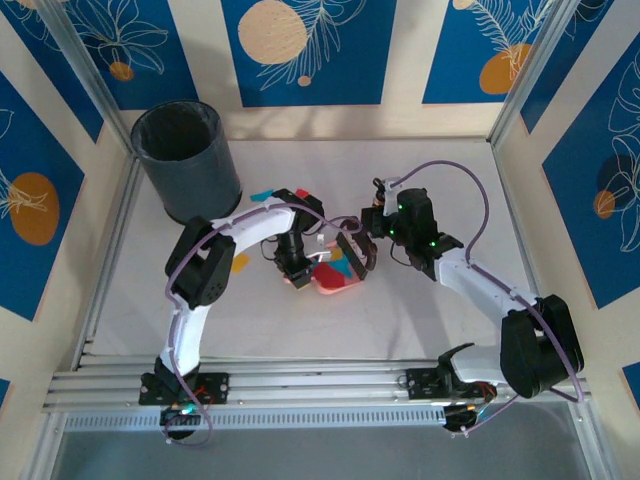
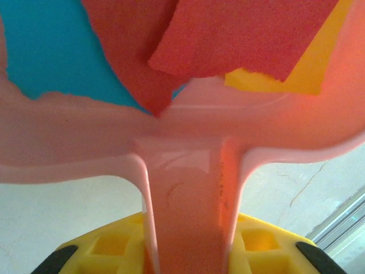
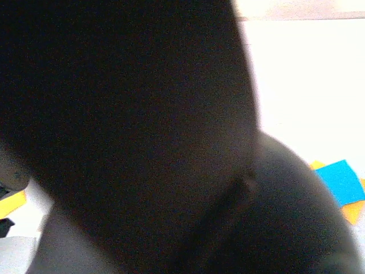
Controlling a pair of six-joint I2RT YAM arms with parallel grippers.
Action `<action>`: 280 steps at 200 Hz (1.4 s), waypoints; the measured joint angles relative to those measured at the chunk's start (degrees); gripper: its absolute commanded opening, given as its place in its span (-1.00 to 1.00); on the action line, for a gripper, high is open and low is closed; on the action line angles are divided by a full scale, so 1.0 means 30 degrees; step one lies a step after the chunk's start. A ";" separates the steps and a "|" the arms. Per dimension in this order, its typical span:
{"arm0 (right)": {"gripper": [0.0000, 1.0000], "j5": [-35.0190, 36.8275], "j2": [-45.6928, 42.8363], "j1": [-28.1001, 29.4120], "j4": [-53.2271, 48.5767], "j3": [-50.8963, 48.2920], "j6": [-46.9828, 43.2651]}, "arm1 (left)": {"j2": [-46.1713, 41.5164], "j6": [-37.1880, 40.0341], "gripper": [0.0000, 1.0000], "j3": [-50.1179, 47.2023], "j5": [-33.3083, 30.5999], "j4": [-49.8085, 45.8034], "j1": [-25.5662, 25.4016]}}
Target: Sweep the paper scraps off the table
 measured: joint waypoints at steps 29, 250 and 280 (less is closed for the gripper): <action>-1.00 -0.0430 -0.0007 -0.0131 0.0000 -0.0007 0.0277 | 0.0095 0.0000 -1.00 0.0000 0.0124 0.0029 0.0000; -1.00 0.4167 -0.4291 -0.0648 -0.1588 -0.0954 0.0328 | -0.3650 -0.0758 -1.00 -0.2331 -0.0240 0.3264 0.0036; -1.00 0.4320 -0.4320 -0.1224 -0.1858 -0.0976 0.0262 | -0.4962 -0.1151 -1.00 -0.2346 0.0291 0.3905 0.0240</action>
